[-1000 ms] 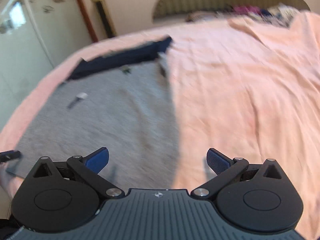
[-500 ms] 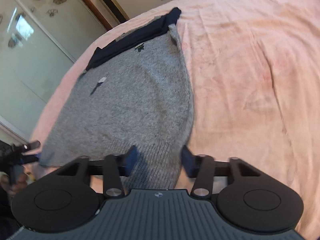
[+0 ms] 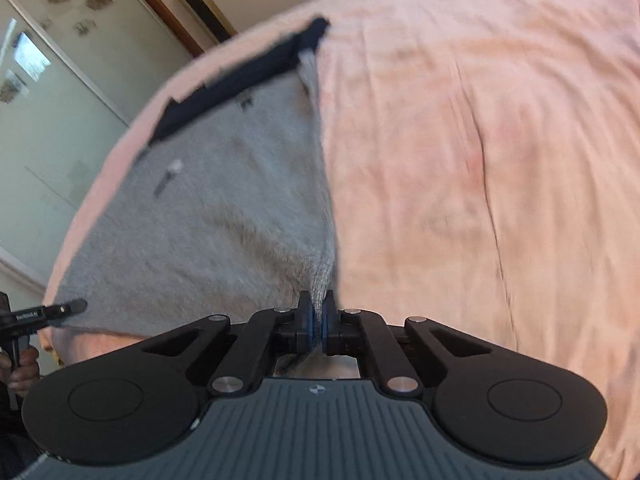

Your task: Fold small clothes

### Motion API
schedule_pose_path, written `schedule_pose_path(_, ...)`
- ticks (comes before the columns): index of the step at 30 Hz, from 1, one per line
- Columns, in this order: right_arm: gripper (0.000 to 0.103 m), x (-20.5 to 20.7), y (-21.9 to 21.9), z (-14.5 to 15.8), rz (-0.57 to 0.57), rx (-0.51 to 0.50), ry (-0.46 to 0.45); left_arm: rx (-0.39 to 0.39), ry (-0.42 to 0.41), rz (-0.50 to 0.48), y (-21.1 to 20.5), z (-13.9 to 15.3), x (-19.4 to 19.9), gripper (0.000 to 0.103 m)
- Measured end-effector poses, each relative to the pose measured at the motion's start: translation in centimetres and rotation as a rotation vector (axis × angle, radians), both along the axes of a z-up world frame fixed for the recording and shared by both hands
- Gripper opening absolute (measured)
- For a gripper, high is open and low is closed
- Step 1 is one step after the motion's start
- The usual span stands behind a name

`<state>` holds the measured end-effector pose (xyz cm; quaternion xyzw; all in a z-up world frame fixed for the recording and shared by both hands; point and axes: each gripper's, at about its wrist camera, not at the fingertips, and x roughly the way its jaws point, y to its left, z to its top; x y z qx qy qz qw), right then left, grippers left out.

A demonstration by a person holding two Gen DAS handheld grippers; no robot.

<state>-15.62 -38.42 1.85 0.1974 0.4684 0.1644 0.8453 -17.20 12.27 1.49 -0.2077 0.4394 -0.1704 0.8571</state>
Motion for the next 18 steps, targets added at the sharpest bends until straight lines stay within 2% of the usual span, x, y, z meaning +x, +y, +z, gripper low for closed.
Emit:
schedule_pose_path(1, 0.010, -0.1, 0.0, -0.1, 0.004, 0.041, 0.006, 0.005, -0.010, -0.009, 0.3, 0.3, -0.1, 0.006)
schedule_pose_path(2, 0.018, -0.3, -0.1, 0.0, -0.005, 0.067, -0.001, 0.010, -0.026, -0.019, 0.7, 0.7, -0.2, 0.007)
schedule_pose_path(3, 0.045, -0.5, -0.3, 0.3, -0.023, 0.077, -0.016, 0.024, -0.043, -0.017, 1.3, 1.2, -0.3, 0.007)
schedule_pose_path(4, 0.060, -0.6, -0.6, 0.6, -0.043, 0.089, -0.032, 0.045, -0.058, -0.003, 2.0, 1.7, -0.3, 0.007)
schedule_pose_path(5, 0.090, -0.5, -1.0, 1.0, -0.064, 0.104, -0.053, 0.064, -0.073, 0.023, 2.8, 2.5, 0.0, 0.007)
schedule_pose_path(6, 0.096, -0.3, -1.3, 1.7, -0.086, 0.107, -0.083, 0.091, -0.102, 0.062, 3.6, 3.4, 0.4, 0.007)
schedule_pose_path(8, 0.089, 0.9, -1.6, 3.2, -0.111, 0.097, -0.140, 0.180, -0.184, 0.168, 4.3, 5.2, 2.0, 0.007)
schedule_pose_path(11, 0.090, 5.0, -0.8, 5.0, -0.114, 0.122, -0.231, 0.308, -0.241, 0.271, 2.5, 6.2, 6.6, 0.013)
schedule_pose_path(12, 0.092, 7.0, -0.1, 5.4, -0.116, 0.112, -0.255, 0.333, -0.244, 0.280, 1.3, 6.1, 8.5, 0.017)
schedule_pose_path(14, 0.093, 11.3, 1.7, 5.6, -0.107, 0.108, -0.295, 0.330, -0.267, 0.262, -1.4, 5.7, 11.9, 0.027)
schedule_pose_path(16, 0.093, 16.2, 3.6, 5.1, -0.092, 0.155, -0.303, 0.300, -0.278, 0.228, -4.1, 4.8, 15.4, 0.061)
schedule_pose_path(18, 0.092, 20.9, 5.7, 4.3, -0.093, 0.130, -0.313, 0.297, -0.276, 0.217, -6.2, 3.5, 18.7, 0.070)
